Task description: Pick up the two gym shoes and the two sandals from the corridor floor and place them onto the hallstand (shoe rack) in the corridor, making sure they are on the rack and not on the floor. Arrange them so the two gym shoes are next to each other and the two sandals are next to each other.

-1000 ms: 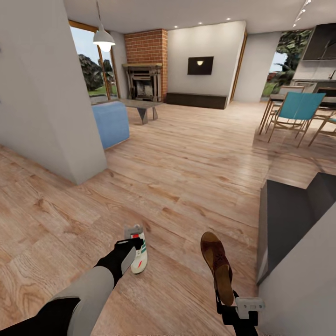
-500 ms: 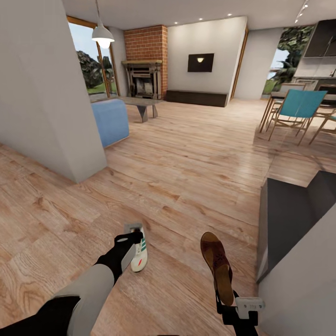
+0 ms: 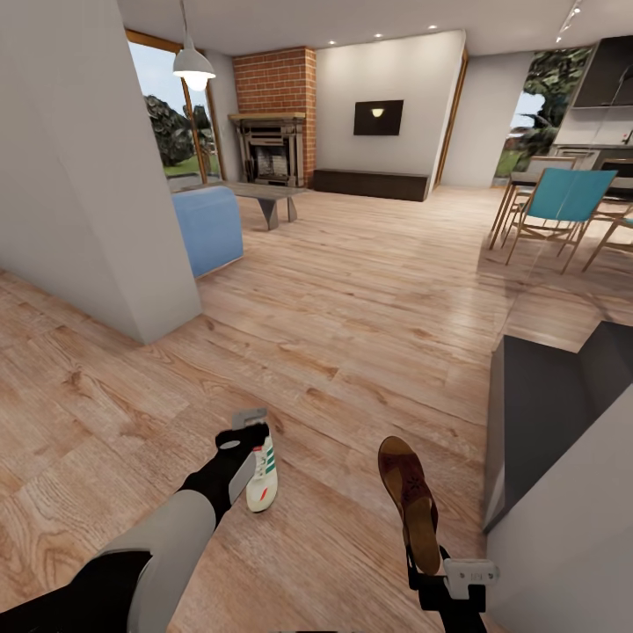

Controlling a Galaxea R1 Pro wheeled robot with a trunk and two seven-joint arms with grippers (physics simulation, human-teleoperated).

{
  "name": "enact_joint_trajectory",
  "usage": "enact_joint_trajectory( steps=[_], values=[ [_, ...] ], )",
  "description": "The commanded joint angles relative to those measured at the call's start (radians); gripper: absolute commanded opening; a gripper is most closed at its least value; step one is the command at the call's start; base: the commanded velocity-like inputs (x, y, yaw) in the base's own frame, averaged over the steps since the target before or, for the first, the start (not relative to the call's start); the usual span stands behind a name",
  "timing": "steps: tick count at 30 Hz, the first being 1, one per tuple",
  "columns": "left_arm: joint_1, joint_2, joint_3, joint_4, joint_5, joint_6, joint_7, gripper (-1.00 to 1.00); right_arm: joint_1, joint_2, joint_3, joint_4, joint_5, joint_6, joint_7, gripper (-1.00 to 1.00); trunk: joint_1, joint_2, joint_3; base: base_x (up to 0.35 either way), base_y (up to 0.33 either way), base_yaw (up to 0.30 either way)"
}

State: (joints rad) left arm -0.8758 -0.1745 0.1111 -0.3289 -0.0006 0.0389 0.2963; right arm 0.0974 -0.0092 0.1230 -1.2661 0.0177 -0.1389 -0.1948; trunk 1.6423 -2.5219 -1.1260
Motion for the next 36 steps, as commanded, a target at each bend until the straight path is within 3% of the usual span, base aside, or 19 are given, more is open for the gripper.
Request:
enact_joint_trajectory(
  steps=[1, 36],
  values=[
    [0.0, 0.0, 0.0, 0.0, 0.0, -0.004, 0.0, 1.0, 0.0, 0.0, 0.0, 0.0, -0.003, -0.001, 0.001, -1.0, 0.0, 0.0, 0.0, 0.0, 0.0, 0.0],
    [-0.002, 0.0, -0.004, 0.0, -0.003, -0.045, -0.002, 1.0, -0.002, 0.0, -0.001, -0.001, -0.002, 0.001, -0.006, -1.0, 0.0, 0.0, -0.008, 0.0, 0.0, 0.0]
  ],
)
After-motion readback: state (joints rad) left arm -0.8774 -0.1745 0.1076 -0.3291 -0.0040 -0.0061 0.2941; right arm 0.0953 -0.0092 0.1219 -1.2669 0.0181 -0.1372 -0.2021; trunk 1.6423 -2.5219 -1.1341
